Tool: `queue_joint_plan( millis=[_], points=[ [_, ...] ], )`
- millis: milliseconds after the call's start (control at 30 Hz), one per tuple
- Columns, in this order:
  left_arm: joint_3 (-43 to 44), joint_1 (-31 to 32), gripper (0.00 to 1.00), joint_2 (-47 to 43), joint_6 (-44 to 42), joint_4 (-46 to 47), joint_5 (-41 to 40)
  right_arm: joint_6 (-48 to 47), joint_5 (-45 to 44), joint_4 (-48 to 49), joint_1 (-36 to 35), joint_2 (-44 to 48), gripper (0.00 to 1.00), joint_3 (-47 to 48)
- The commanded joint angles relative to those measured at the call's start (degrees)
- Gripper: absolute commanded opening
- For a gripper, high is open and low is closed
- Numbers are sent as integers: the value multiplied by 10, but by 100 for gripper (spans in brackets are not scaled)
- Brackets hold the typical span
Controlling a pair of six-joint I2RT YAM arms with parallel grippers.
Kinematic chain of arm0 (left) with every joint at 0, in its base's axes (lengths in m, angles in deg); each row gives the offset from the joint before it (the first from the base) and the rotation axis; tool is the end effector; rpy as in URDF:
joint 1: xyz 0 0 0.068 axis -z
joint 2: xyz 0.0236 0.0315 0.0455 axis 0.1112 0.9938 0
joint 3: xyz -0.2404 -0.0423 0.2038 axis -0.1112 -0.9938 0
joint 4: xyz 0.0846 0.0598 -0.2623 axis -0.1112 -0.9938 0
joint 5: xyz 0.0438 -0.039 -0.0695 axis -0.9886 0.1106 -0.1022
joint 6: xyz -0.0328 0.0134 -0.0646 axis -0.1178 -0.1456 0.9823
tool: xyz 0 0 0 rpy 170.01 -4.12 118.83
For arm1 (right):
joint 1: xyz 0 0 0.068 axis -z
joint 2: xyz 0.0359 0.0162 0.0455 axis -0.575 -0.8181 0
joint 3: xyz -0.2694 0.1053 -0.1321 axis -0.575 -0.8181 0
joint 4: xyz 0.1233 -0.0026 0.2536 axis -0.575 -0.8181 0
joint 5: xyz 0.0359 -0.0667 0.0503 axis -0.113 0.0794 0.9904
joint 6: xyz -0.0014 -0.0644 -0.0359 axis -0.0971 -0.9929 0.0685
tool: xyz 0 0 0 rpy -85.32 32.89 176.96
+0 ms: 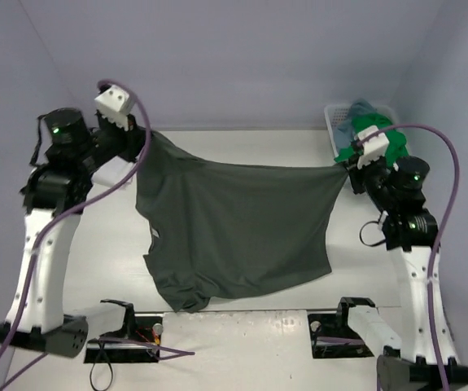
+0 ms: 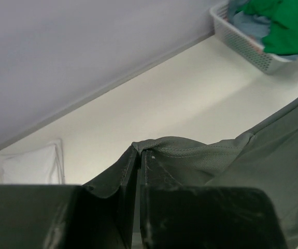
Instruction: Fold and stack the t-shirts
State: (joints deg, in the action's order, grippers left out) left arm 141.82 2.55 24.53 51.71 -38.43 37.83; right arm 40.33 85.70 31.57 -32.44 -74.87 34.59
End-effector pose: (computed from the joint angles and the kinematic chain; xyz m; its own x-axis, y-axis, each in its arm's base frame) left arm 0.2093 -0.0628 0.5735 -0.0492 0.0681 -0.9965 0.6140 0.7889 0.0237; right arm 0.1919 0.0176 0.4757 0.1427 -0.3684 -0.9186 -0.3603 0.8451 -0.3949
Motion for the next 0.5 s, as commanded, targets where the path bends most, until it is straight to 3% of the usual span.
queue_joint_plan(
  millis=[0, 200, 467],
  points=[
    [2, -4, 0, 52, -11, 117, -26, -6, -19, 146, 4, -55, 0, -16],
    [12, -4, 0, 163, -21, 181, -53, 0, -22, 245, 4, -200, 0, -20],
    [65, -6, 0, 324, -42, 232, -86, 8, -31, 298, 4, -417, 0, 48]
  ],
)
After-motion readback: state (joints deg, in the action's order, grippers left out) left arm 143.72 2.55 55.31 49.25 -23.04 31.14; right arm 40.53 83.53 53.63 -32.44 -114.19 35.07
